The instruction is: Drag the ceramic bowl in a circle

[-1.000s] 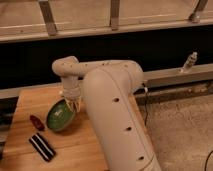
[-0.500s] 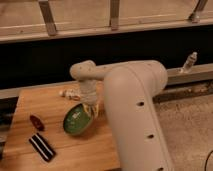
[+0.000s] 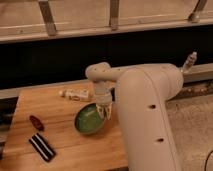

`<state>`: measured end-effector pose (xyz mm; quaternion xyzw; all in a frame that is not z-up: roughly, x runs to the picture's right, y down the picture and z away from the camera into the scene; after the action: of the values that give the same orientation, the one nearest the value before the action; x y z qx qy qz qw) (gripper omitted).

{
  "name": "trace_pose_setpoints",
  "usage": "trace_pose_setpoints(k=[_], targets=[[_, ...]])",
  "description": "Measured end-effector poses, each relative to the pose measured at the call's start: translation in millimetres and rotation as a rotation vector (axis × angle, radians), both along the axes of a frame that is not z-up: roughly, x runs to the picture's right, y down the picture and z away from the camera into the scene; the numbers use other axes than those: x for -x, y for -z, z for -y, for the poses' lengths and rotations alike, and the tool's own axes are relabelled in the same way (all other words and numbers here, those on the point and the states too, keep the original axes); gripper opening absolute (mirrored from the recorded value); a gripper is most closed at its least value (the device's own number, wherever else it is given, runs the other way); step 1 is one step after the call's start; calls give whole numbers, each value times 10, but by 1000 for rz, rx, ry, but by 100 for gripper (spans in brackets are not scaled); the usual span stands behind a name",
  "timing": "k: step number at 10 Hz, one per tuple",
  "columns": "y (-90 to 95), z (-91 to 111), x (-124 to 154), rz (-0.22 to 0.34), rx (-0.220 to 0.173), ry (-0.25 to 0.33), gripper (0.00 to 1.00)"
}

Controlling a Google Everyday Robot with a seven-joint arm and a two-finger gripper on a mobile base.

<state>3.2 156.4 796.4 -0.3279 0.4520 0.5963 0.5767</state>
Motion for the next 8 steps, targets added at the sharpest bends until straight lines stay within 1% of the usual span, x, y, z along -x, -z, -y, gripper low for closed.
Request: trace_pose_setpoints(k=[1,2,3,4,5,7,8], targets=[[13,34,64,12,-11,10,12],[18,74,190,29,-19,27,22],[23,136,356,47,-26,38,32],[12,198,575,64,-32,52,44],[13,234,706,75,-35,61,55],[12,234,786,83,-34,67,72],[18,193,773,89,-29,65,79]])
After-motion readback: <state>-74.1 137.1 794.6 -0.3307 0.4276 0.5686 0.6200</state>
